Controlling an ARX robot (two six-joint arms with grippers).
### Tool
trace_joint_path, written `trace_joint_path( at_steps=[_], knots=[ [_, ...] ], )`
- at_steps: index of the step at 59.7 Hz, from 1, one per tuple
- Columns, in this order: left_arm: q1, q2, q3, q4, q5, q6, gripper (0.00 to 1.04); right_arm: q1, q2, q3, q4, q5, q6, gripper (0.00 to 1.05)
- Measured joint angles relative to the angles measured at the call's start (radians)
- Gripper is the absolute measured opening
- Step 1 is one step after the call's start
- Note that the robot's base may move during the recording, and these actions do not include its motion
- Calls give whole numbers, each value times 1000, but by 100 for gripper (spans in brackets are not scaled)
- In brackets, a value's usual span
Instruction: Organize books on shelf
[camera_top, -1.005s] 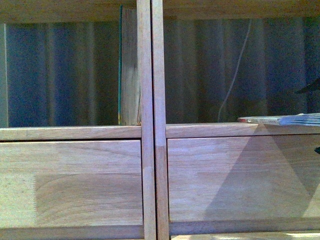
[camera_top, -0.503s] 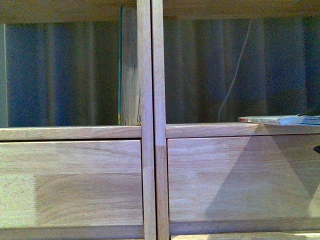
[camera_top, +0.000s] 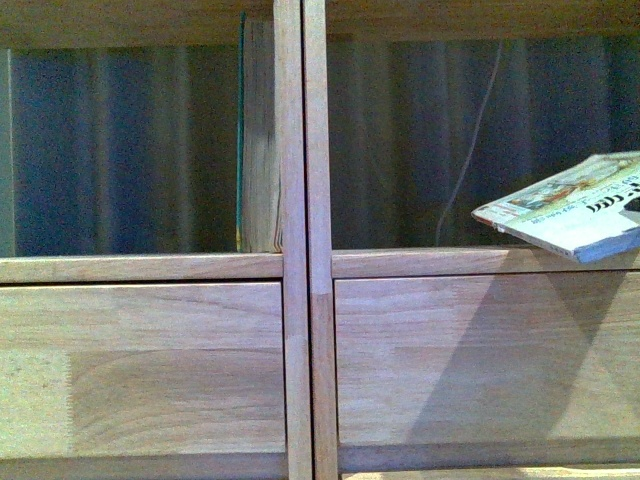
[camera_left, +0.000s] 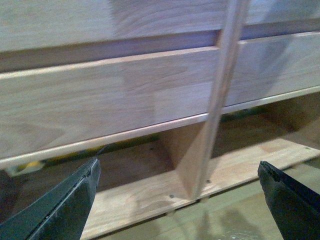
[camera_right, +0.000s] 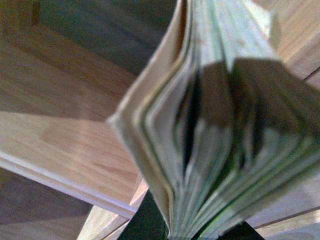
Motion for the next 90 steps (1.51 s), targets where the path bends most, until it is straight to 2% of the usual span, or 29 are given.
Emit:
trace_joint_path(
  at_steps=[3, 8, 15, 23, 30, 37, 45, 55, 64, 72, 80, 90],
  knots=[
    [42, 76, 22, 79, 117, 0, 97, -7, -24, -5, 0, -8, -15, 7],
    [91, 215, 84, 233, 211, -13, 97, -19, -63, -5, 0, -19, -43, 7],
    [150, 519, 235, 541, 184, -102, 97, -28, -135, 0, -15, -57, -114, 7],
    [157, 728, 385, 669, 126, -173, 97, -19, -179, 8, -31, -67, -169, 7],
    [146, 851, 515, 686, 80, -214, 97, 14, -212, 24, -37, -63, -212, 7],
    [107, 961, 680, 635, 56, -254, 97, 90, -246, 50, -43, -44, -292, 7],
    [62, 1035, 832, 579, 85, -340, 97, 187, -271, 66, -36, -31, -375, 7],
    [-13, 1078, 989, 589, 190, -525, 97, 297, -266, 67, 12, -14, -471, 7],
    [-85, 1096, 1081, 647, 244, -676, 97, 328, -221, 68, 80, -26, -491, 7],
    [-140, 1130, 1158, 704, 251, -813, 97, 337, -154, 98, 138, -30, -491, 7],
    [-187, 1176, 1232, 812, 268, -1030, 97, 356, -53, 161, 204, -32, -494, 7],
    [-227, 1188, 1279, 840, 274, -1151, 97, 389, 58, 209, 248, -41, -518, 7]
  ],
)
